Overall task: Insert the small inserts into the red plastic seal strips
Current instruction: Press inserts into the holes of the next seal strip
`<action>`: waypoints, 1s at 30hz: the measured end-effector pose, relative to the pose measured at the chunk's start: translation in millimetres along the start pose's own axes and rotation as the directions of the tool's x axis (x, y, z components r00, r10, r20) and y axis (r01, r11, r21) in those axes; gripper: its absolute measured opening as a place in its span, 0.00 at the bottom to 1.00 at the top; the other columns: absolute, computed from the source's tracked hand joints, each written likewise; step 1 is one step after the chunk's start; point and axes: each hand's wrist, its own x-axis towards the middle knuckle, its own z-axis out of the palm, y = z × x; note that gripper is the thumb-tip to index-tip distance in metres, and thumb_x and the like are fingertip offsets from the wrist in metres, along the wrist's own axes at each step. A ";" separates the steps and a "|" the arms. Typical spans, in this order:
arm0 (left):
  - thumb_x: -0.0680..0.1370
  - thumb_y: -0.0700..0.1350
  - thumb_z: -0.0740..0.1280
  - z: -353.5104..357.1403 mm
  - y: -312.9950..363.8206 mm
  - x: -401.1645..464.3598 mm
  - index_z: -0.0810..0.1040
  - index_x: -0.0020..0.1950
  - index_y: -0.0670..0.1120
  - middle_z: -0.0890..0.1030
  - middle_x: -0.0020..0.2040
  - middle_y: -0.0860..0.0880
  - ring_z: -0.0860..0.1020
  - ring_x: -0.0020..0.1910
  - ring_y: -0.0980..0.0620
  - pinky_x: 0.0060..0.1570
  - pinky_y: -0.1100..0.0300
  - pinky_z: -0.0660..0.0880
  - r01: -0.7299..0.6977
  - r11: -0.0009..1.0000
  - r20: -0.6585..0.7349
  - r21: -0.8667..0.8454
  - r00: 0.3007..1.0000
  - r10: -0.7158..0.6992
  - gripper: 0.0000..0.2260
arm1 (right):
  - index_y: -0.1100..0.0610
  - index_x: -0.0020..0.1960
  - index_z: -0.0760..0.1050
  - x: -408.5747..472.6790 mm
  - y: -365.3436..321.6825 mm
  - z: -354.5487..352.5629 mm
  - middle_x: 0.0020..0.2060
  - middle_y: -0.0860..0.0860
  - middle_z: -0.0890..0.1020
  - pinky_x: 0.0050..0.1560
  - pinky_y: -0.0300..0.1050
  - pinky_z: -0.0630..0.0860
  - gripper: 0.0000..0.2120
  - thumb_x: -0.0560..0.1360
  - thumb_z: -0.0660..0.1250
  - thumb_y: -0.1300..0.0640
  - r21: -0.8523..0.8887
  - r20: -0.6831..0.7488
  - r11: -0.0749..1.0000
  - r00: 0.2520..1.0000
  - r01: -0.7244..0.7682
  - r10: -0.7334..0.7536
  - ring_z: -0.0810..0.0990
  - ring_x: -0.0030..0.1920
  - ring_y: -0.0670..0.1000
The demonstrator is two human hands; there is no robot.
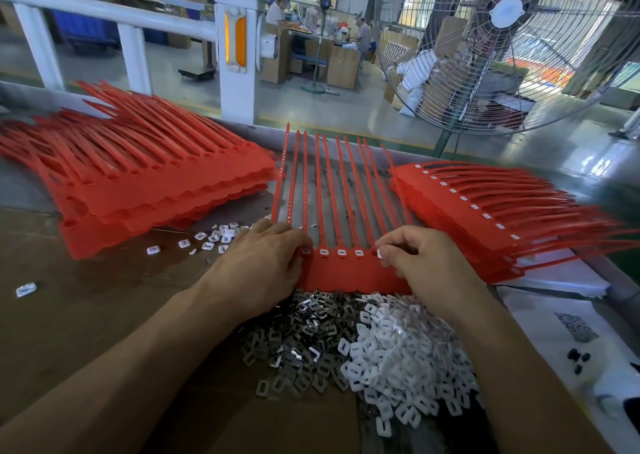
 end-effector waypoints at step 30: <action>0.82 0.50 0.59 -0.3 0.3 -0.2 0.74 0.67 0.56 0.77 0.63 0.56 0.69 0.64 0.52 0.68 0.49 0.67 -0.002 1.000 -0.004 -0.003 1.000 0.002 0.14 | 0.48 0.50 0.87 11.4 -0.7 16.1 0.46 0.39 0.85 0.54 0.47 0.79 0.05 0.79 0.71 0.54 -0.128 -0.129 0.989 0.990 -0.072 0.055 0.81 0.50 0.41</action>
